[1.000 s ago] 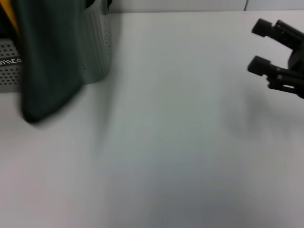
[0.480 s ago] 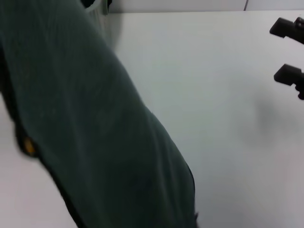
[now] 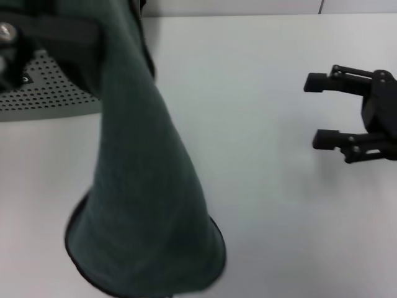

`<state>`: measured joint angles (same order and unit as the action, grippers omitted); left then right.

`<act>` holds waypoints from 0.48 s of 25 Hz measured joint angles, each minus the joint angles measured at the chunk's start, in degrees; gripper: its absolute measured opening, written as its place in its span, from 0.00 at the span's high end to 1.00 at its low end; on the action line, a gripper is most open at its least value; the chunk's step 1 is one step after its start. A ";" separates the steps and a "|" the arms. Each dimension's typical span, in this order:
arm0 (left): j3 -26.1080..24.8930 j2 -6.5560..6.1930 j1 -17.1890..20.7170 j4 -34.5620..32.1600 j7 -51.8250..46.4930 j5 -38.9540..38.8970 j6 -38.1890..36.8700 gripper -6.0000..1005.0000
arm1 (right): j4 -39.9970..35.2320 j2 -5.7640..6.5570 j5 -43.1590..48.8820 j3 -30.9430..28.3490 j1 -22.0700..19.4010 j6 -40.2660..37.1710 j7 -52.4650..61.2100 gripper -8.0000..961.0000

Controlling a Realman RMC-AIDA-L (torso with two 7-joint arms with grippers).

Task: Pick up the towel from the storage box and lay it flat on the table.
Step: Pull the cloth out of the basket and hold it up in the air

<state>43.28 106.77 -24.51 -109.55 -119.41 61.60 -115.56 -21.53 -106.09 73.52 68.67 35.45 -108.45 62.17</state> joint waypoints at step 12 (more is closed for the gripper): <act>10.75 -2.12 -12.40 3.42 -4.78 4.31 -0.01 0.98 | -12.24 1.39 19.58 -0.09 7.87 5.55 1.44 0.09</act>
<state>54.03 104.66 -36.92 -106.13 -124.19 65.91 -115.58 -33.77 -104.70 93.09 68.58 43.31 -102.90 63.61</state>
